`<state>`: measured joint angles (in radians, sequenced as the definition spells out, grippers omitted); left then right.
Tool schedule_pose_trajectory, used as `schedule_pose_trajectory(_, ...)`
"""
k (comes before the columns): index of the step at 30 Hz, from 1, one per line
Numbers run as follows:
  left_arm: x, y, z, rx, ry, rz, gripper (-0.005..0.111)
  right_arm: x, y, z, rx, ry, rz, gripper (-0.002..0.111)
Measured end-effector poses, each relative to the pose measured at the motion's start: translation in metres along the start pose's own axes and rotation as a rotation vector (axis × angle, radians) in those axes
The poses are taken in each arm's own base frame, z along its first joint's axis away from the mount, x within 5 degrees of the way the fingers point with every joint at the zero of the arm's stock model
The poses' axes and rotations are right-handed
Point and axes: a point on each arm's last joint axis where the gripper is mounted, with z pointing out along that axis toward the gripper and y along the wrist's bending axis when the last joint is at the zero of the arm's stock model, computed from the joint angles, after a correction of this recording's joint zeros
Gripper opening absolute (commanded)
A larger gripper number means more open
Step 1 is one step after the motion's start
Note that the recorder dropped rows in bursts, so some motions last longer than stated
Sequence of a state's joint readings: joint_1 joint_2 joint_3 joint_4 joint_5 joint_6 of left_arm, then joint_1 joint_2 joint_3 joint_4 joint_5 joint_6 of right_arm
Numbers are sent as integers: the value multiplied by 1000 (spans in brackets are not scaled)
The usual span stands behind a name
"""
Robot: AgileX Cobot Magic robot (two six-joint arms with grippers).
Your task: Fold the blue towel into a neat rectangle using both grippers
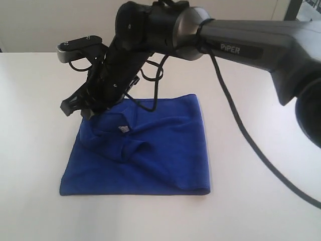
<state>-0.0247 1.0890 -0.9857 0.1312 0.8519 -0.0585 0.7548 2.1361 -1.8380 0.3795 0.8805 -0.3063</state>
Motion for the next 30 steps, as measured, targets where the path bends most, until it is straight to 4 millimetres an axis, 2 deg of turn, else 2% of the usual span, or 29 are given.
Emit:
schedule_pose_trajectory(5, 0, 0, 0, 0, 0, 0, 0, 6, -13, -11, 0, 65, 20, 0)
schedule_pose_trajectory(15, 0, 0, 0, 0, 0, 0, 0, 19, -73, -30, 106, 112, 84, 0)
schedule_pose_trajectory(21, 0, 0, 0, 0, 0, 0, 0, 36, -112, -35, 169, 135, 146, 0)
schedule_pose_trajectory(30, 0, 0, 0, 0, 0, 0, 0, 49, -166, -50, 269, 41, 234, 0)
